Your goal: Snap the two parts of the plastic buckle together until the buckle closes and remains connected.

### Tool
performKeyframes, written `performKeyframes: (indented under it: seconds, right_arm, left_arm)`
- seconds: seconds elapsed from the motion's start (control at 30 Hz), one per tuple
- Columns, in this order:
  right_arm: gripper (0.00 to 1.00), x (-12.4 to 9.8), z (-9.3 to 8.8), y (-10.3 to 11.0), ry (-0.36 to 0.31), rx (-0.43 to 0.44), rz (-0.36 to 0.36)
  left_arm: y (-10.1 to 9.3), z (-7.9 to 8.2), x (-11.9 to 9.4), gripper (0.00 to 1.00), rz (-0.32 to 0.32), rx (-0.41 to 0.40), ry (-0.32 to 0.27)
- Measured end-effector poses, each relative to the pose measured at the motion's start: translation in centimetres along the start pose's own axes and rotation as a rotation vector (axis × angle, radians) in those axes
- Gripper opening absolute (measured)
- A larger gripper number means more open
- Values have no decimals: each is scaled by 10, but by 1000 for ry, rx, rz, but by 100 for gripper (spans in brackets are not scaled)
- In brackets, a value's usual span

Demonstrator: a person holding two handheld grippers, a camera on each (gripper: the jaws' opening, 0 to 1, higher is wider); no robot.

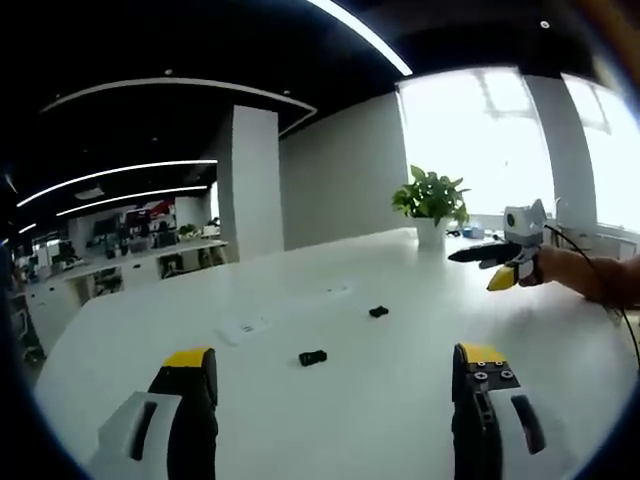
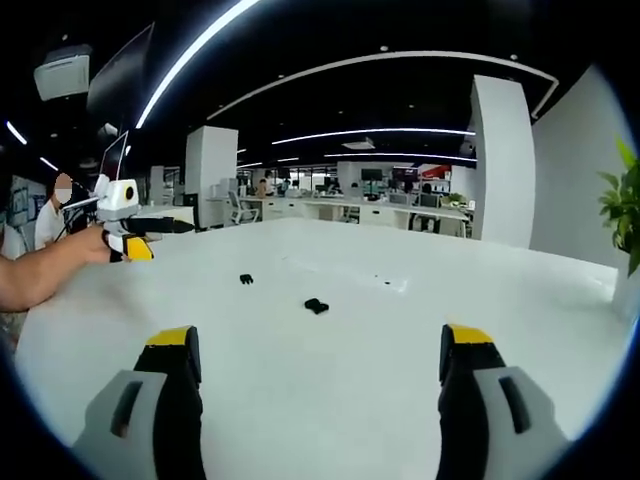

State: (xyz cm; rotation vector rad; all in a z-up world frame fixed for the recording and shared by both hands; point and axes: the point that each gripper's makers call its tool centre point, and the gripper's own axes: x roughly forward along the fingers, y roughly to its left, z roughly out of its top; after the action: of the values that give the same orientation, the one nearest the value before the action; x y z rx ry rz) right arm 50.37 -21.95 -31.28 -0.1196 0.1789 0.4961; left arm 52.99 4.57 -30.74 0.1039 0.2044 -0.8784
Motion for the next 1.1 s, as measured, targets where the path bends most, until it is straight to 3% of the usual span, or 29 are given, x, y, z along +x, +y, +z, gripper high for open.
performKeyframes:
  seconds: [0.83, 1.1]
  right_arm:
    - [100, 33, 12, -9, -6, -8, -7]
    - [100, 41, 13, -14, -6, -10, -2]
  left_arm:
    - [25, 8, 20, 96, 5, -7, 5]
    - [22, 10, 32, 98, -16, 25, 21]
